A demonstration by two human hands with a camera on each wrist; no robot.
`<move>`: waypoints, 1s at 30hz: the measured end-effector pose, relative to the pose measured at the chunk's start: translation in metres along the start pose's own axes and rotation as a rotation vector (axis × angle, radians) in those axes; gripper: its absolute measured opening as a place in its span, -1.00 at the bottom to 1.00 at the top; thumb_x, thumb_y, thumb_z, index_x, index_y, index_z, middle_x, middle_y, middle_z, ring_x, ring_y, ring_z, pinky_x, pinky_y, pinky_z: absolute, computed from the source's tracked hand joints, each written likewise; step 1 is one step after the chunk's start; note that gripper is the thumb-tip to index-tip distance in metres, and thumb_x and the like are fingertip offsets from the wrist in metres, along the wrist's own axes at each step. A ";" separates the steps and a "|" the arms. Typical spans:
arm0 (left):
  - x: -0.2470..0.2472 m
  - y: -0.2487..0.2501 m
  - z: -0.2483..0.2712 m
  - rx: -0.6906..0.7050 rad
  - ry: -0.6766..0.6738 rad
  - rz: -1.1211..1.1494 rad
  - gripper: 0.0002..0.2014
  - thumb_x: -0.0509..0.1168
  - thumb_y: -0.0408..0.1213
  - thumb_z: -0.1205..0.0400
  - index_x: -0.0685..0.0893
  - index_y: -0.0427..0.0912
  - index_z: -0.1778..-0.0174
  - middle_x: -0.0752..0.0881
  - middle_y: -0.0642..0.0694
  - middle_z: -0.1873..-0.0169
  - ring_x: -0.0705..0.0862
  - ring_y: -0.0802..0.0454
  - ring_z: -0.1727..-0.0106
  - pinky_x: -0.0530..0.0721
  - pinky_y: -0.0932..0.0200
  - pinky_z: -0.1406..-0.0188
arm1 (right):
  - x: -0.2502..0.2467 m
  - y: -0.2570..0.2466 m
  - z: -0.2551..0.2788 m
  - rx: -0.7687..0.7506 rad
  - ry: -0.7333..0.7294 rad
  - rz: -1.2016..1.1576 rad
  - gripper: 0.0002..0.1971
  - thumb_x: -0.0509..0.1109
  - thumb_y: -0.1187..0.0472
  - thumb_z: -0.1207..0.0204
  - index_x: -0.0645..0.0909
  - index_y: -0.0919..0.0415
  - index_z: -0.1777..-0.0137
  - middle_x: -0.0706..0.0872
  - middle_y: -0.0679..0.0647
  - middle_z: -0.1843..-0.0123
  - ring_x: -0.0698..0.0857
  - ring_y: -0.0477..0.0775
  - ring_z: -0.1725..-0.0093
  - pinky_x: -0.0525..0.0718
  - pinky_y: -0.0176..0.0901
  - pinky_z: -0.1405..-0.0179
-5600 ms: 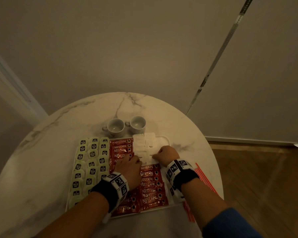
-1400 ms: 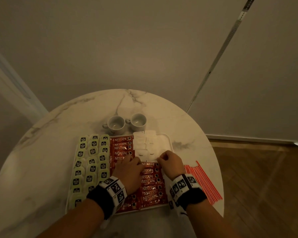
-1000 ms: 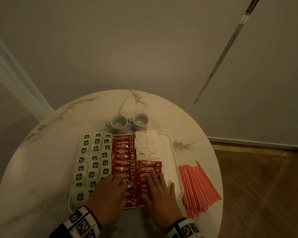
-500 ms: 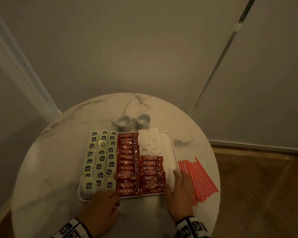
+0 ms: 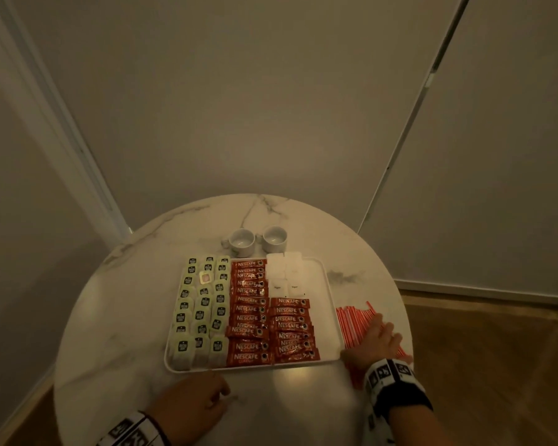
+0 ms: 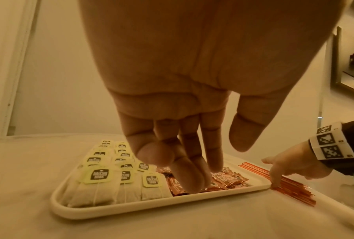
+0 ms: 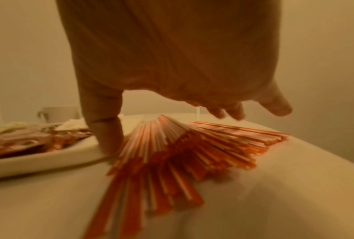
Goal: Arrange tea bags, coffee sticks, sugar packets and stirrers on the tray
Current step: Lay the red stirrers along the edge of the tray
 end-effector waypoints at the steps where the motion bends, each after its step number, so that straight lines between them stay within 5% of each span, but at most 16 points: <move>1: -0.001 -0.001 0.003 -0.011 -0.005 0.005 -0.89 0.17 0.08 -0.67 0.42 0.29 -0.08 0.54 0.25 -0.05 0.53 0.37 0.02 0.44 0.52 0.07 | -0.001 -0.001 -0.001 -0.003 0.001 0.019 0.35 0.55 -0.27 -0.18 -0.43 0.05 -0.65 -0.10 0.19 -0.71 -0.02 0.35 -0.67 0.09 0.56 -0.53; 7: -0.005 0.000 0.011 -0.055 -0.045 -0.008 -0.78 0.18 0.05 -0.67 0.52 0.20 -0.22 0.55 0.20 -0.07 0.53 0.33 0.00 0.51 0.45 -0.08 | -0.001 -0.008 -0.010 0.032 0.048 0.021 0.15 0.50 -0.17 -0.25 -0.16 0.15 -0.66 0.19 0.19 -0.59 0.22 0.29 -0.56 0.30 0.37 -0.51; 12: -0.008 -0.009 0.010 -0.087 -0.075 -0.015 -0.72 0.18 -0.04 -0.67 0.55 0.16 -0.31 0.53 0.21 -0.05 0.52 0.33 -0.01 0.40 0.55 0.12 | 0.001 -0.013 -0.013 0.035 0.069 -0.004 -0.30 0.38 -0.12 -0.44 0.24 0.15 -0.50 0.37 0.19 -0.44 0.36 0.25 -0.44 0.36 0.24 -0.43; 20: -0.015 -0.023 0.010 -0.059 -0.070 0.042 -0.87 0.19 -0.03 -0.67 0.47 0.32 -0.08 0.53 0.29 0.05 0.53 0.39 0.09 0.43 0.60 0.18 | 0.004 -0.015 -0.013 0.111 0.123 -0.125 -0.53 0.29 -0.01 -0.55 0.37 0.21 -0.37 0.46 0.21 -0.36 0.46 0.27 -0.34 0.41 0.21 -0.38; 25: -0.019 -0.024 0.006 -0.011 -0.033 0.081 -0.88 0.18 -0.01 -0.68 0.47 0.35 -0.09 0.55 0.30 -0.04 0.55 0.38 -0.01 0.48 0.55 0.09 | -0.008 -0.016 -0.013 0.127 0.188 -0.264 -0.71 0.25 0.14 -0.59 0.45 0.23 -0.25 0.58 0.24 -0.25 0.56 0.31 -0.24 0.43 0.19 -0.34; 30: -0.020 -0.010 -0.005 0.054 0.012 0.124 -0.85 0.19 -0.05 -0.69 0.48 0.30 -0.14 0.56 0.24 -0.12 0.54 0.33 -0.08 0.54 0.41 -0.12 | -0.028 -0.021 0.008 0.016 0.240 -0.541 -0.72 0.31 0.03 -0.59 0.46 0.23 -0.11 0.68 0.23 -0.09 0.68 0.29 -0.04 0.62 0.24 -0.22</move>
Point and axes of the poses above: each hand's wrist, its own z-axis away from the middle knuckle, its own x-axis out of the palm, y = z × x, the point moved 2 cm from there along -z, towards the middle knuckle
